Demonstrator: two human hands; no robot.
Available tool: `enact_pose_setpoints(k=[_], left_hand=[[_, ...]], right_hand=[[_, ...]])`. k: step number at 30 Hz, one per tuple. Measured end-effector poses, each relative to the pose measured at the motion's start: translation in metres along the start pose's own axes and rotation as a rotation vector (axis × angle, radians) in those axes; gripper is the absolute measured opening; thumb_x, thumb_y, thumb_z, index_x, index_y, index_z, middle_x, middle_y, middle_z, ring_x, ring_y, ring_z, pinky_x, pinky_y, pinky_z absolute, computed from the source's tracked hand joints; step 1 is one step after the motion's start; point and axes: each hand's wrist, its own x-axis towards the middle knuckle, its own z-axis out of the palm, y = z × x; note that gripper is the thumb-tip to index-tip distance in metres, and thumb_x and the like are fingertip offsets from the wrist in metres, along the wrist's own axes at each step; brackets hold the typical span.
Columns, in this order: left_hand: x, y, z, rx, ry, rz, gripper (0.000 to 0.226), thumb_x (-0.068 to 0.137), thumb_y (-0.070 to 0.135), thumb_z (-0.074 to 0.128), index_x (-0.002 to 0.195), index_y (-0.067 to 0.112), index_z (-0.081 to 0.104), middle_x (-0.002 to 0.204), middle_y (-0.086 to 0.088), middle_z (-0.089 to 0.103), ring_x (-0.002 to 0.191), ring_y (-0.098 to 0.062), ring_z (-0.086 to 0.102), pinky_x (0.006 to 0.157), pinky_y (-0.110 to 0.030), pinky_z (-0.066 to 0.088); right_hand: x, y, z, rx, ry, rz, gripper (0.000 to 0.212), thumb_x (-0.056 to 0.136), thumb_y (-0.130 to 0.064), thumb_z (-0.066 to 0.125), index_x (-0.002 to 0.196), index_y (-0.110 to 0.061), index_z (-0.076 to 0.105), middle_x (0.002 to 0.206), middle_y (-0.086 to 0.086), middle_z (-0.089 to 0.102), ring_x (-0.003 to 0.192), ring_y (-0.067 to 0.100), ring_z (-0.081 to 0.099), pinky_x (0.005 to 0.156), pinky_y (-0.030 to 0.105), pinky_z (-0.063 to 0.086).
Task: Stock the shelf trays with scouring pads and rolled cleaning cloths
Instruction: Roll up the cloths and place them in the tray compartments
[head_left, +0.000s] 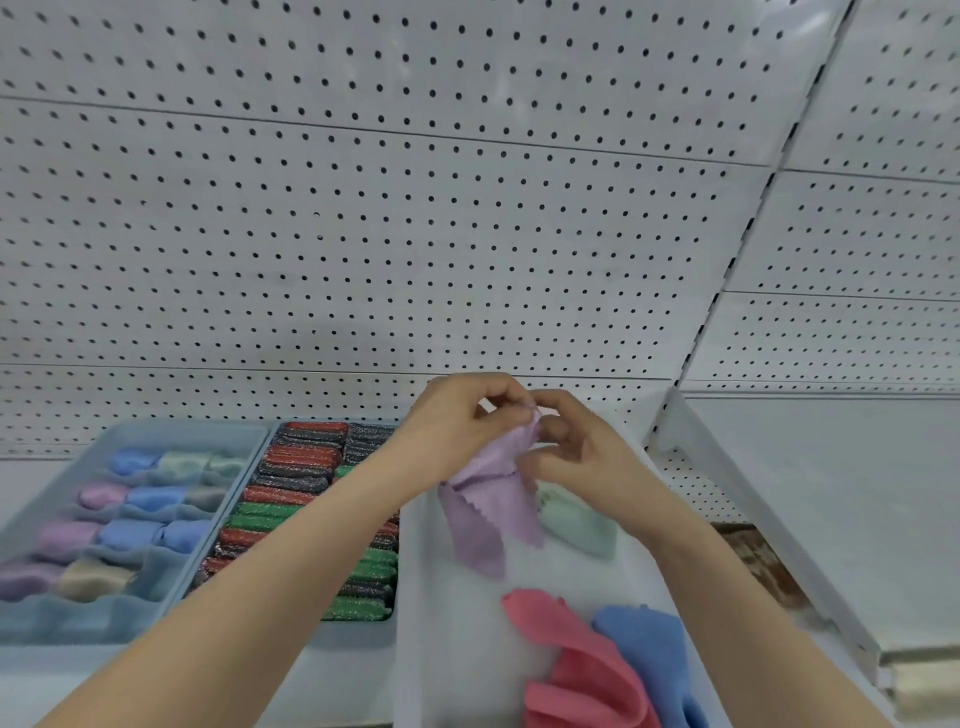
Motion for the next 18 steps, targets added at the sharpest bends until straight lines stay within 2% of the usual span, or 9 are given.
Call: enact_pose_setpoints(k=[2, 4, 6, 8, 9, 11, 13, 14, 18], left_hand=[[0.002, 0.008, -0.005, -0.015, -0.001, 0.052, 0.009, 0.087, 0.023, 0.069, 0.086, 0.032, 0.067, 0.077, 0.014, 0.065, 0.052, -0.001, 0.047, 0.058, -0.016, 0.039], [0.004, 0.013, -0.012, 0.002, -0.043, 0.055, 0.019, 0.083, 0.025, 0.073, 0.096, 0.03, 0.061, 0.086, 0.009, 0.063, 0.05, -0.004, 0.048, 0.052, -0.016, 0.039], [0.006, 0.012, -0.018, 0.153, -0.089, 0.021, 0.024, 0.078, 0.024, 0.074, 0.094, 0.032, 0.058, 0.089, 0.011, 0.064, 0.052, -0.004, 0.051, 0.055, -0.018, 0.041], [0.009, 0.01, -0.023, 0.327, -0.063, -0.012, 0.016, 0.077, 0.022, 0.071, 0.08, 0.031, 0.059, 0.082, 0.011, 0.064, 0.057, -0.006, 0.055, 0.062, -0.022, 0.043], [0.01, 0.009, -0.025, 0.335, -0.033, -0.037, 0.012, 0.079, 0.021, 0.069, 0.077, 0.029, 0.06, 0.079, 0.01, 0.065, 0.058, -0.007, 0.056, 0.063, -0.024, 0.045], [0.011, 0.01, -0.03, 0.149, 0.008, -0.125, 0.005, 0.086, 0.015, 0.063, 0.085, 0.02, 0.063, 0.082, 0.003, 0.067, 0.061, -0.009, 0.064, 0.061, -0.025, 0.054], [0.011, 0.017, -0.035, -0.052, 0.07, -0.196, 0.008, 0.09, 0.009, 0.057, 0.093, 0.012, 0.063, 0.085, -0.005, 0.069, 0.064, -0.014, 0.07, 0.065, -0.027, 0.059], [0.012, 0.019, -0.038, -0.061, 0.116, -0.191, 0.009, 0.089, 0.008, 0.056, 0.092, 0.013, 0.063, 0.084, -0.006, 0.07, 0.064, -0.015, 0.07, 0.068, -0.03, 0.06], [0.013, 0.027, -0.045, 0.159, 0.227, -0.14, 0.013, 0.087, 0.016, 0.056, 0.086, 0.026, 0.062, 0.073, 0.004, 0.072, 0.062, -0.013, 0.07, 0.07, -0.034, 0.059]], right_hand=[[0.006, -0.012, -0.004, 0.055, 0.121, -0.018, 0.022, 0.079, -0.018, 0.075, 0.095, -0.008, 0.064, 0.084, 0.022, 0.067, 0.074, 0.023, 0.06, 0.075, 0.042, 0.046], [0.012, -0.023, -0.011, 0.047, 0.226, -0.061, 0.019, 0.081, -0.016, 0.076, 0.078, -0.003, 0.061, 0.067, 0.013, 0.063, 0.062, 0.018, 0.054, 0.065, 0.033, 0.045], [0.014, -0.042, -0.021, 0.049, 0.297, -0.113, 0.014, 0.087, -0.008, 0.07, 0.076, -0.006, 0.061, 0.06, 0.003, 0.063, 0.053, 0.012, 0.054, 0.057, 0.024, 0.048], [0.014, -0.06, -0.032, 0.045, 0.34, -0.157, 0.012, 0.089, -0.007, 0.067, 0.079, -0.002, 0.063, 0.063, 0.013, 0.063, 0.053, 0.017, 0.056, 0.056, 0.026, 0.052], [0.014, -0.066, -0.037, 0.033, 0.35, -0.174, 0.013, 0.089, -0.008, 0.067, 0.081, 0.001, 0.063, 0.067, 0.023, 0.063, 0.055, 0.021, 0.057, 0.06, 0.031, 0.053], [0.015, -0.073, -0.046, 0.008, 0.358, -0.184, 0.015, 0.089, -0.011, 0.069, 0.083, 0.002, 0.065, 0.072, 0.03, 0.061, 0.059, 0.024, 0.056, 0.064, 0.038, 0.054], [0.014, -0.074, -0.051, -0.05, 0.373, -0.168, 0.015, 0.088, -0.015, 0.07, 0.083, -0.001, 0.067, 0.069, 0.022, 0.06, 0.06, 0.021, 0.052, 0.06, 0.036, 0.052], [0.013, -0.074, -0.051, -0.094, 0.383, -0.166, 0.014, 0.088, -0.016, 0.071, 0.081, -0.004, 0.068, 0.067, 0.017, 0.06, 0.058, 0.019, 0.05, 0.055, 0.032, 0.049], [0.006, -0.074, -0.044, -0.158, 0.433, -0.188, 0.012, 0.088, -0.014, 0.07, 0.077, -0.012, 0.069, 0.062, 0.001, 0.06, 0.045, 0.005, 0.043, 0.043, 0.02, 0.038]])
